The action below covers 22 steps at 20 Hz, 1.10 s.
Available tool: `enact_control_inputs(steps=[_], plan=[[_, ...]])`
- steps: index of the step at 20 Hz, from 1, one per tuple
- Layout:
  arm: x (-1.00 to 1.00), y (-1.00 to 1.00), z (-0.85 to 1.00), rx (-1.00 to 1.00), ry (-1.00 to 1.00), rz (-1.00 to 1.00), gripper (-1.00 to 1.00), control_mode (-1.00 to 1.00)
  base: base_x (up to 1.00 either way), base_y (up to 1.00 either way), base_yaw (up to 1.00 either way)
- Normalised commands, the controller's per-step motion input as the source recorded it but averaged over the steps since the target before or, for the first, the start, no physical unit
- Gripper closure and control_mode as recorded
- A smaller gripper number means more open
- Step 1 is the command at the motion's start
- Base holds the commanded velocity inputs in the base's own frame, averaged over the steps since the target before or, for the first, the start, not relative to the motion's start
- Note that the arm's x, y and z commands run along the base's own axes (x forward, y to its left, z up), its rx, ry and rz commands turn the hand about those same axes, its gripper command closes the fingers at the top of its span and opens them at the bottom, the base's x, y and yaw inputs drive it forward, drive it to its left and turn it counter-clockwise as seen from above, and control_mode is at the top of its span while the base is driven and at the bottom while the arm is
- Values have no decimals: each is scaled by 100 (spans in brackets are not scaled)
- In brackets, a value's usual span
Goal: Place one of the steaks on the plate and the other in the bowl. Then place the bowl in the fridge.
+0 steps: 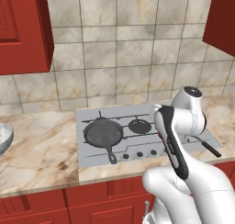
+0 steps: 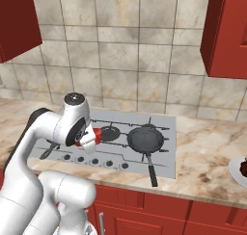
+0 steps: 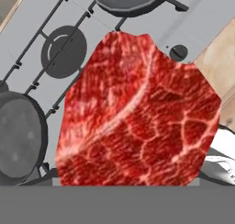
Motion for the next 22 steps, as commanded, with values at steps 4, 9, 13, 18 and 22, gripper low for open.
enact_control_inputs(steps=[4,9,13,18,22], plan=[[0,8,0,-4,1,0,100,-100,0,0,0],[0,8,0,-3,0,0,100,-100,0,0,0],[0,2,0,-1,0,1,100,100,-2,14,5],[0,0,0,0,0,0,100,100,-28,42,12],[0,0,0,0,0,0,100,100,-39,45,16]])
